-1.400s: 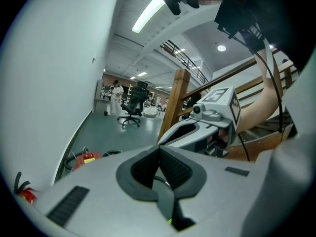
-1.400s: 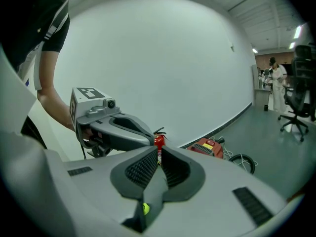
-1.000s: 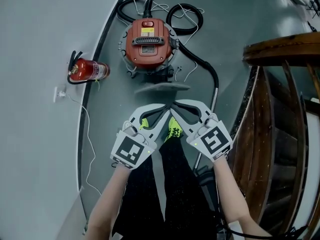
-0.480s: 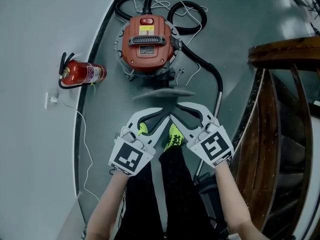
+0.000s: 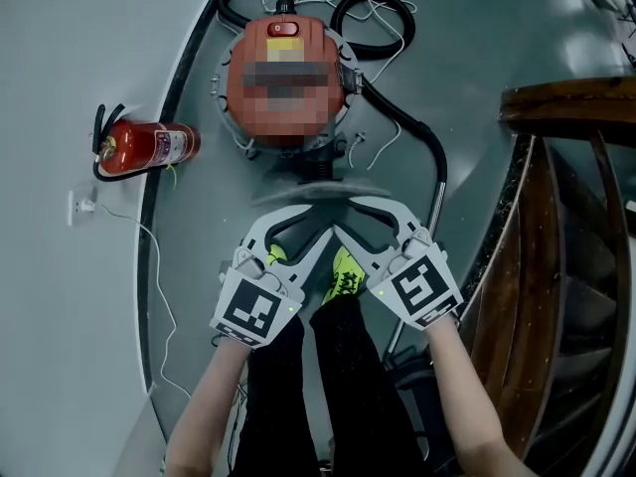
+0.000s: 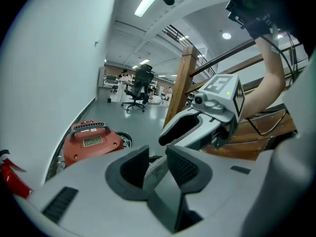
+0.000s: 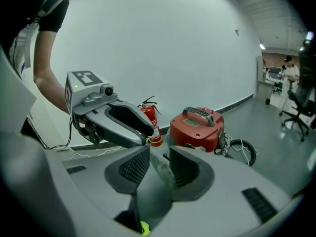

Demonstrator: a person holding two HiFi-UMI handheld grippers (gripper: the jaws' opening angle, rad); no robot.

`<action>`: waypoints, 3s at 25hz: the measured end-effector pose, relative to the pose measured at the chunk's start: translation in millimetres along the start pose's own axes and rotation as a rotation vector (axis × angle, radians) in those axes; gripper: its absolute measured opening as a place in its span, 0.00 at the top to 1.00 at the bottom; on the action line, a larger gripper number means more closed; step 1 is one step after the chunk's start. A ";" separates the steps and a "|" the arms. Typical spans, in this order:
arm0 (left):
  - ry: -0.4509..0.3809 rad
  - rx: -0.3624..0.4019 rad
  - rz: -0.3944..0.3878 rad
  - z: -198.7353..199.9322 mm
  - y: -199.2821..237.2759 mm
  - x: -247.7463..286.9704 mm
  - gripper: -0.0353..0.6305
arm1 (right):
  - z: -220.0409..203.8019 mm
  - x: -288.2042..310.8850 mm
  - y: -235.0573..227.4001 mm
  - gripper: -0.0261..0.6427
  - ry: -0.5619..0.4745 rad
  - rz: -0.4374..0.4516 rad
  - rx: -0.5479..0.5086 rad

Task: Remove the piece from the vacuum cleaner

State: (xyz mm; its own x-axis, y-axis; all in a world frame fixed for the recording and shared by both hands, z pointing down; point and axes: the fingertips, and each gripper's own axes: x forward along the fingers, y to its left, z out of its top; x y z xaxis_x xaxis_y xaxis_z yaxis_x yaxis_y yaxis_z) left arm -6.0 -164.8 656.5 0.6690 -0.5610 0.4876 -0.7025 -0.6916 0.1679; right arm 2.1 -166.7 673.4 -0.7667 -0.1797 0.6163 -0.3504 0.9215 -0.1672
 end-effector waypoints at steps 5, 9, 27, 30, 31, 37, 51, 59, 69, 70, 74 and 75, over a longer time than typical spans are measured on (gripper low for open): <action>0.056 -0.017 0.002 -18.2 12.6 11.5 0.71 | -13.5 15.7 -7.8 0.75 0.029 0.000 0.018; 0.088 0.003 0.016 -28.7 23.1 20.3 0.67 | -21.5 25.6 -16.8 0.72 0.053 -0.007 0.013; 0.225 0.059 0.023 -72.5 41.0 53.4 0.60 | -60.2 60.3 -33.9 0.64 0.221 0.023 -0.093; 0.234 0.052 0.024 -78.4 42.9 56.0 0.60 | -64.8 65.3 -34.0 0.64 0.236 0.043 -0.090; 0.236 0.047 0.024 -80.4 43.1 57.1 0.60 | -66.4 66.5 -34.3 0.64 0.241 0.049 -0.091; 0.260 0.045 0.014 -91.4 43.5 62.1 0.60 | -75.5 73.0 -33.6 0.64 0.261 0.069 -0.104; 0.342 0.098 0.009 -120.9 48.6 76.3 0.68 | -96.8 92.0 -32.3 0.79 0.312 0.089 -0.157; 0.357 0.151 -0.032 -122.0 47.4 77.7 0.77 | -96.7 92.3 -31.8 0.86 0.333 0.111 -0.180; 0.376 0.152 -0.053 -126.2 39.8 74.0 0.79 | -100.5 90.3 -26.0 0.86 0.365 0.100 -0.216; 0.377 0.154 -0.055 -126.9 38.6 73.0 0.80 | -100.7 90.0 -24.6 0.86 0.369 0.102 -0.221; 0.378 0.158 -0.063 -127.1 33.9 70.2 0.80 | -101.0 86.9 -20.5 0.86 0.376 0.113 -0.235; 0.379 0.160 -0.065 -126.7 32.8 69.5 0.81 | -100.9 85.9 -19.6 0.86 0.377 0.115 -0.235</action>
State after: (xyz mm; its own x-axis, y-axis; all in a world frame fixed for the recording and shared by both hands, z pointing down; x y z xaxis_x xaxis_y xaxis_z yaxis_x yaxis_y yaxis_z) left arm -13.3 -168.8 804.5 0.5531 -0.3276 0.7660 -0.5949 -0.7989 0.0879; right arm -2.7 -165.4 807.2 -0.5291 0.0257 0.8482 -0.1095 0.9891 -0.0983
